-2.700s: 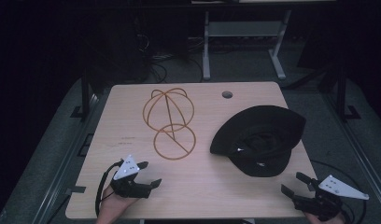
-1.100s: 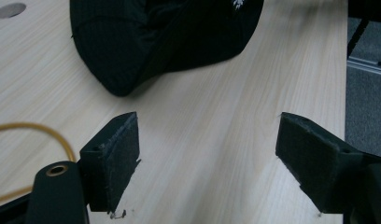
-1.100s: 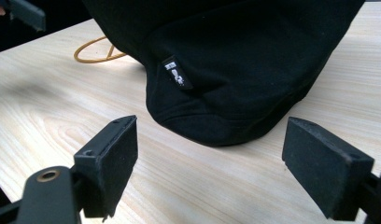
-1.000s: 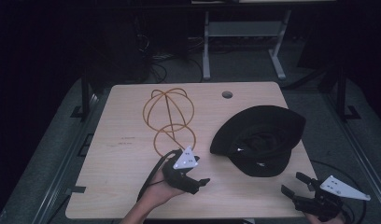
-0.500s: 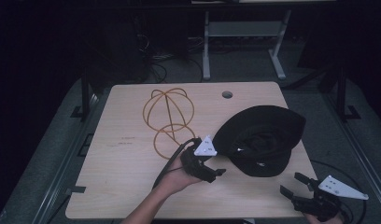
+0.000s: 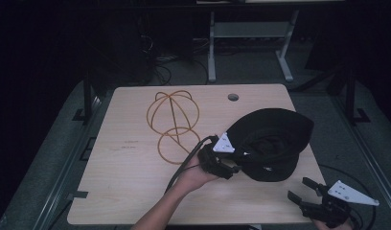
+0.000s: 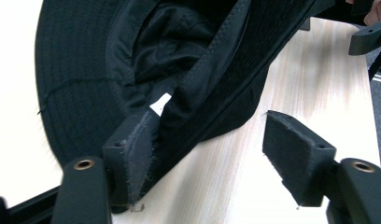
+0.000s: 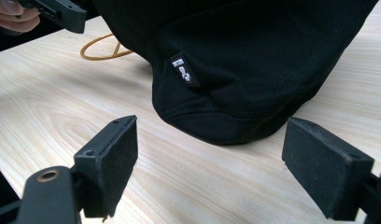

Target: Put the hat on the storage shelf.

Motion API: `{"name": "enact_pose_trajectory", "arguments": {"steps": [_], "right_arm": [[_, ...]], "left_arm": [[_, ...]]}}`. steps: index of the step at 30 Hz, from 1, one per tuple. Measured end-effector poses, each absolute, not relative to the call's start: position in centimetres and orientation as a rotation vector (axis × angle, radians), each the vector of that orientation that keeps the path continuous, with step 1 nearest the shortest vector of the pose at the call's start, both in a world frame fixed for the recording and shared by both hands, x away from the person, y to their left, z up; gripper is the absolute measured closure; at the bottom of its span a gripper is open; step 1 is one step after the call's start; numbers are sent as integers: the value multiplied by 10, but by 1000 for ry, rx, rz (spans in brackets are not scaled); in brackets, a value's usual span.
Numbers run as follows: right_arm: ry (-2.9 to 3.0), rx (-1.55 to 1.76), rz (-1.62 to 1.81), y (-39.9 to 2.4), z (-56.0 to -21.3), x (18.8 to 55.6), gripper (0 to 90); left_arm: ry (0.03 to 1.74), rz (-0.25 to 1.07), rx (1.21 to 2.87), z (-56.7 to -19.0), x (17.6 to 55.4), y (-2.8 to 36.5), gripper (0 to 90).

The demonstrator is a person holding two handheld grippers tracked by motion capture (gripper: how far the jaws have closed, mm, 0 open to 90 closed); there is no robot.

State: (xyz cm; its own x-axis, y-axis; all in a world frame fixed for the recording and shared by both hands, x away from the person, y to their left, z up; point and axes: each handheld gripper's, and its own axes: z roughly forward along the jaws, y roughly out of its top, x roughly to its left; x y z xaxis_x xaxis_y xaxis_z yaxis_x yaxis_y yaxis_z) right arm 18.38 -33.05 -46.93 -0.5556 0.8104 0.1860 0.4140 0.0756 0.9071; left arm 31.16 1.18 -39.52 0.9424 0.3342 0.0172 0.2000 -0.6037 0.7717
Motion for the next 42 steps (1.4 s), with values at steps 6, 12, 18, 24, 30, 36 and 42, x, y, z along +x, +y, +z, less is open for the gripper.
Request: {"name": "enact_pose_trajectory", "arguments": {"steps": [6,12,18,24,30,36,42], "right_arm": [[1991,1210,1472,-329,-468,183,178],[1991,1210,1475,-331,-469,183,178],[1988,1221,1483,-333,-470,183,178],[1980,1225,1485,-334,-470,183,178],[1974,1234,1479,-335,-471,183,178],[1959,1249,1485,-336,-471,183,178],[1892,1300,1535,-337,-469,186,178]], "left_arm": [[365,204,2269,-398,316,0,396],[353,214,2291,-402,319,-10,523],[317,215,2316,-404,317,-18,623],[308,201,2298,-403,315,-21,754],[312,171,2244,-397,312,-22,862],[323,126,2177,-389,310,-18,866],[327,99,2128,-382,308,-14,867]]}}
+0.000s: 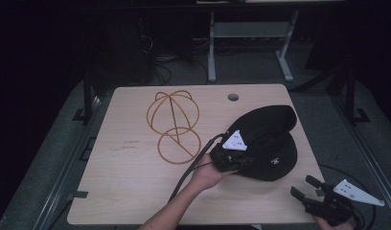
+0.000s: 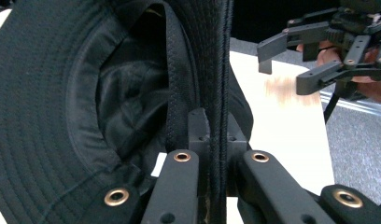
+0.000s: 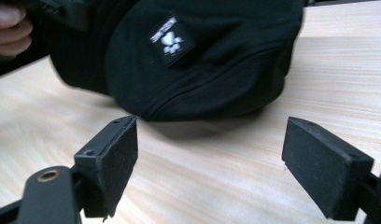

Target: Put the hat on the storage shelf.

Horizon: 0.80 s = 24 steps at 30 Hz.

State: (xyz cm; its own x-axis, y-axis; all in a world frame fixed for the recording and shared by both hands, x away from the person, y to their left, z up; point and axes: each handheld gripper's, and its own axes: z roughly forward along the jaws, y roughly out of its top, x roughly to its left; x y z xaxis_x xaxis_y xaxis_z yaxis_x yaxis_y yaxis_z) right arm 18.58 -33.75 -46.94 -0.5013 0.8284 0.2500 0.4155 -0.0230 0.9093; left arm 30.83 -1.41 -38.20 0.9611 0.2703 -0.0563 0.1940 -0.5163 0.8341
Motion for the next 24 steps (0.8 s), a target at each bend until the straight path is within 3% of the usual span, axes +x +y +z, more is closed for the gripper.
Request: {"name": "enact_pose_trajectory", "arguments": {"steps": [24], "right_arm": [[1761,1514,1830,-337,-475,229,202]], "left_arm": [[318,68,2059,-372,305,-1,868]]}}
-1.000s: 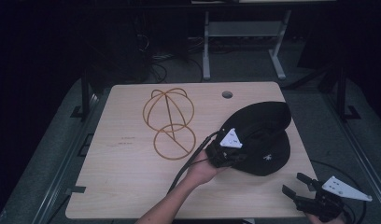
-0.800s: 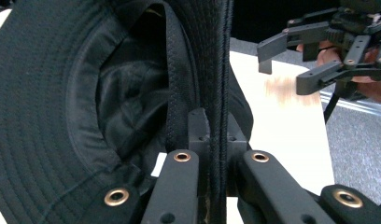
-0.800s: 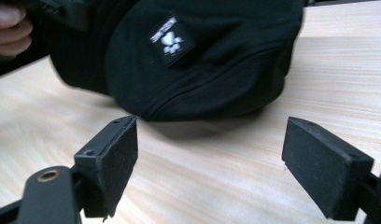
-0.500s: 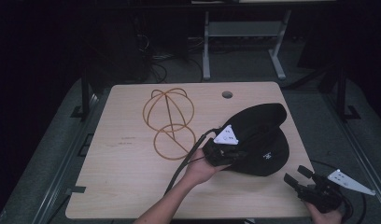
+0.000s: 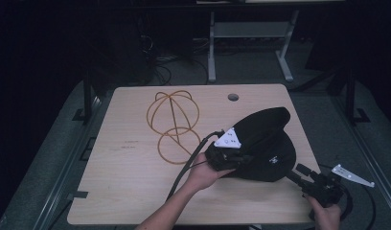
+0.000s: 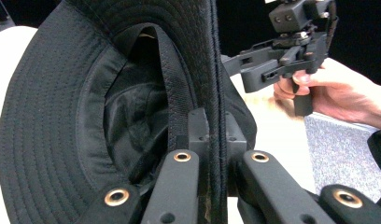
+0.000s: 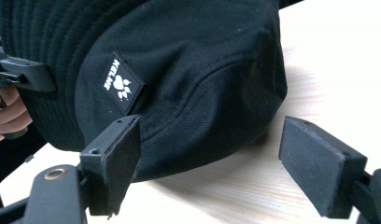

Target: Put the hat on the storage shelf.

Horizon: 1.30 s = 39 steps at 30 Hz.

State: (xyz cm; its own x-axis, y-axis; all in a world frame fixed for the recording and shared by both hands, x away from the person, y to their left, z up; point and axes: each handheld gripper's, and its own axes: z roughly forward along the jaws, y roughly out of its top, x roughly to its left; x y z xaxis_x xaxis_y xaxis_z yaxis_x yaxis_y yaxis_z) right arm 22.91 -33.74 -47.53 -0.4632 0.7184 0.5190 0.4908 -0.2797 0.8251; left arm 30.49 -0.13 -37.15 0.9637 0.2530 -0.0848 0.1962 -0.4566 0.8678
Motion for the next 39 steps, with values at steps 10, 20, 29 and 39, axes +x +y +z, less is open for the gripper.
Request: {"name": "enact_pose_trajectory", "arguments": {"steps": [10,20,29,39], "right_arm": [[1762,1566,1895,-338,-481,239,277],[1730,1563,1931,-333,-483,244,624],[1785,1523,1880,-329,-480,243,873],[1777,1474,1883,-330,-467,240,887]], "left_arm": [[307,43,2054,-372,302,-2,868],[292,39,2070,-371,299,-1,869],[265,60,2106,-375,295,-3,868],[273,88,2128,-373,292,4,864]]}}
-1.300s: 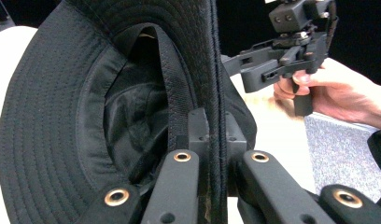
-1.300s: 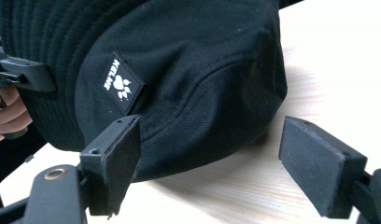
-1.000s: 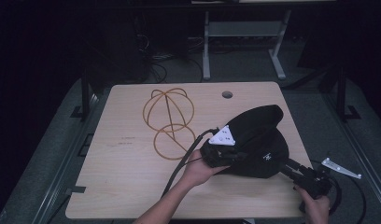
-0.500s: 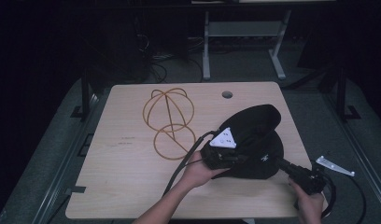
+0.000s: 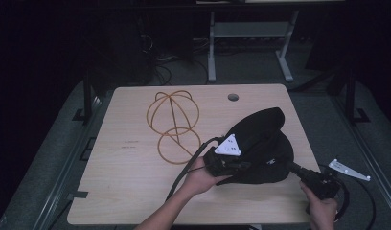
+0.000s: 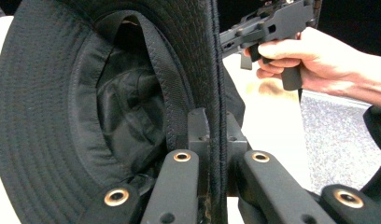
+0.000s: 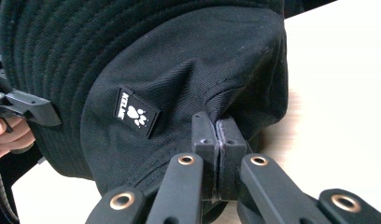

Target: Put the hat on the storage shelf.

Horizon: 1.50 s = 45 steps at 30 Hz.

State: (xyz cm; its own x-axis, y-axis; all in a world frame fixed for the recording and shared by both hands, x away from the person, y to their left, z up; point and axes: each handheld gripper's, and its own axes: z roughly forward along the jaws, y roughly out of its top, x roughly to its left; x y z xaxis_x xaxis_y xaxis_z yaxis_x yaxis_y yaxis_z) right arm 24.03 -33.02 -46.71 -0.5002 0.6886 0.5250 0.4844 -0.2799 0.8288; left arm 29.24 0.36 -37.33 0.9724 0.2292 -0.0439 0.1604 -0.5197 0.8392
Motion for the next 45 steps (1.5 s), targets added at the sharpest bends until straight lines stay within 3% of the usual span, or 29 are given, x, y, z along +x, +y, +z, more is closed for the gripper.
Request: {"name": "enact_pose_trajectory", "arguments": {"steps": [12,37,45], "right_arm": [[1737,1402,1910,-332,-452,235,890],[1771,1233,1818,-345,-395,227,891],[1799,1197,1773,-343,-380,230,891]], "left_arm": [[261,121,2145,-374,287,8,847],[301,193,2174,-370,280,33,652],[334,190,2165,-377,275,46,641]]}}
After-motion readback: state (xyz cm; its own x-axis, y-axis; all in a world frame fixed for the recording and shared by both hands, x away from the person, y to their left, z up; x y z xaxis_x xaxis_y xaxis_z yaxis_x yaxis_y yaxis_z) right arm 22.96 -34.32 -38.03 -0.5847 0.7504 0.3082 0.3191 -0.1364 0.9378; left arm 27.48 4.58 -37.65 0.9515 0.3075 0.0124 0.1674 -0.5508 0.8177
